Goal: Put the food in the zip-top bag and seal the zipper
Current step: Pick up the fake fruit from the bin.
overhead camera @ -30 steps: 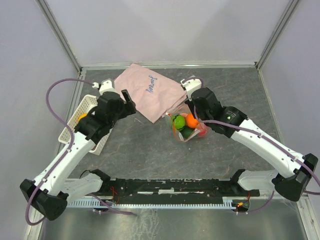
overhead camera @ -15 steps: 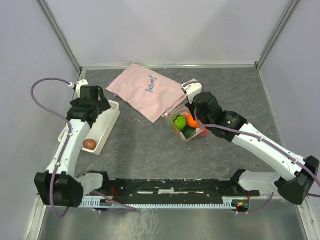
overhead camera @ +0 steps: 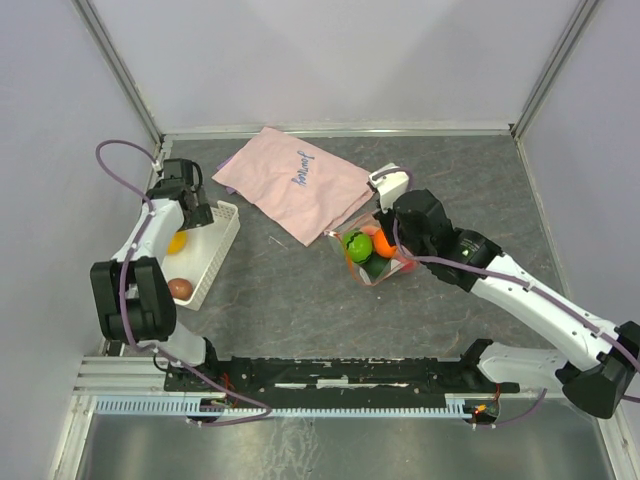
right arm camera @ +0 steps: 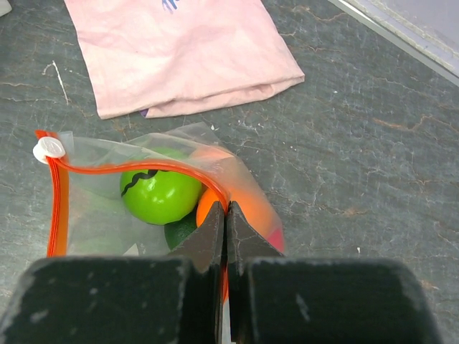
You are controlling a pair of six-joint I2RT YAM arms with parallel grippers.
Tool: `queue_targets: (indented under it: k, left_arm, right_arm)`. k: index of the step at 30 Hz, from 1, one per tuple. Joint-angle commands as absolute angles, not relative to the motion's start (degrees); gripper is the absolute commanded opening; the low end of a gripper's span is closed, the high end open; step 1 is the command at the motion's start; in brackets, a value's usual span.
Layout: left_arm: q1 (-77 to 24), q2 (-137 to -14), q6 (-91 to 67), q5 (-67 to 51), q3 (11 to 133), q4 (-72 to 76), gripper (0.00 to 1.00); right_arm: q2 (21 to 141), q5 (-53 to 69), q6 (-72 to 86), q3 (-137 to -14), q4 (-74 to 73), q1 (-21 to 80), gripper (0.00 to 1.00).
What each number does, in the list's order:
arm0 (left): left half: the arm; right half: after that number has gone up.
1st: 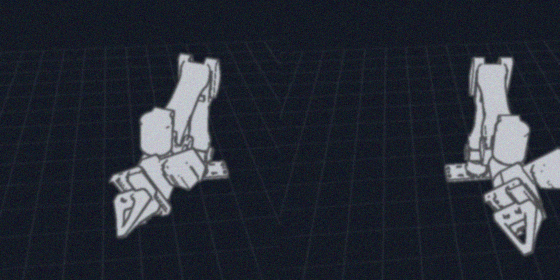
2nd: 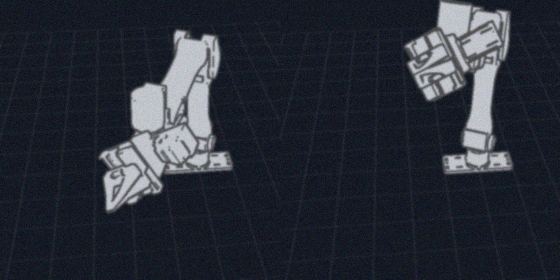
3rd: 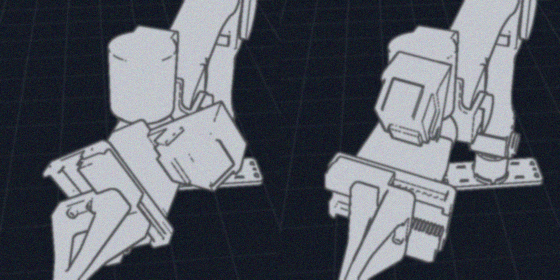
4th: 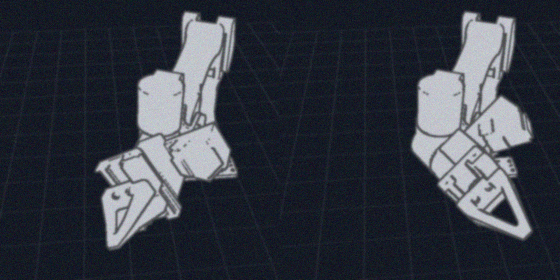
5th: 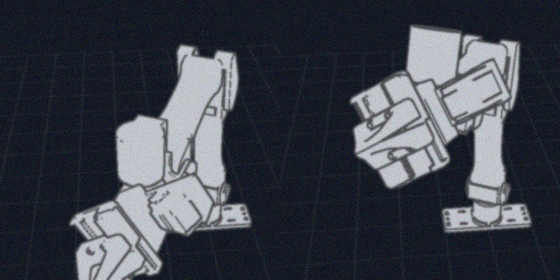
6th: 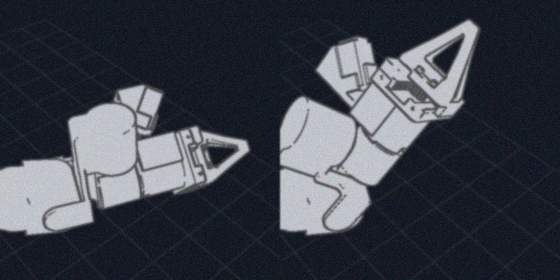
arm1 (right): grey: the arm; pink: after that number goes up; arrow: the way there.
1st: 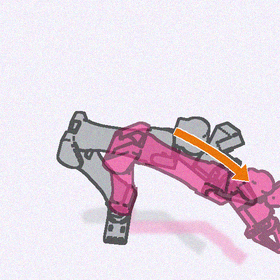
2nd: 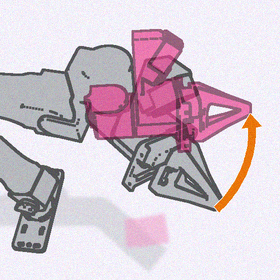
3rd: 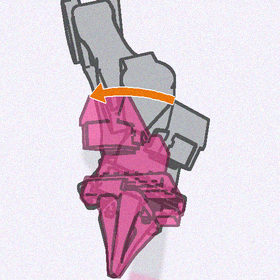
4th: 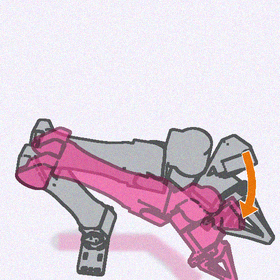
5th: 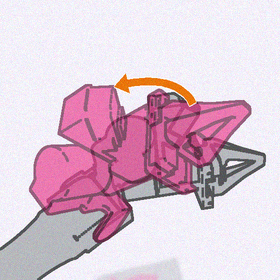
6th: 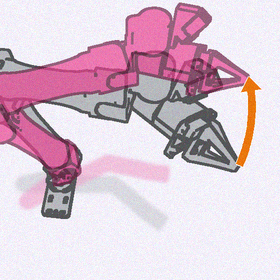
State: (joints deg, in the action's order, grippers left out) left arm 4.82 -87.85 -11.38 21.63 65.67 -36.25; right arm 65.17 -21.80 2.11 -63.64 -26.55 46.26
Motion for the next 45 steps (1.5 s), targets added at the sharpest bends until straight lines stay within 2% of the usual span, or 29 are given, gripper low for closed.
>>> queue_targets:
  k: [1,8,22,29,34,45]
  left_arm:
    - [5.8,-91.9,-5.2,25.5,71.2,-34.0,0.99]
    - [8.2,-100.8,-4.1,23.1,75.4,-35.3,0.99]
    - [11.3,-105.3,-4.3,10.8,75.2,-35.3,0.98]
    - [11.3,-105.0,-4.7,10.2,74.9,-33.9,0.94]
    - [11.5,-105.3,-5.6,14.8,74.9,-31.2,0.94]
    - [12.1,-108.1,-6.7,14.0,76.2,-27.5,0.94]
  right_arm:
    - [62.9,-20.6,2.4,-63.4,-22.4,45.9,0.02]
    - [61.5,-21.1,2.4,-62.4,-21.9,45.7,0.02]
    - [62.4,-20.4,2.5,-61.9,-21.1,45.4,0.02]
    - [62.7,-19.9,2.8,-61.9,-20.9,45.3,0.02]
    - [62.9,-19.6,2.9,-61.7,-20.8,45.2,0.02]
    - [63.0,-19.5,2.9,-61.7,-20.7,44.9,0.02]
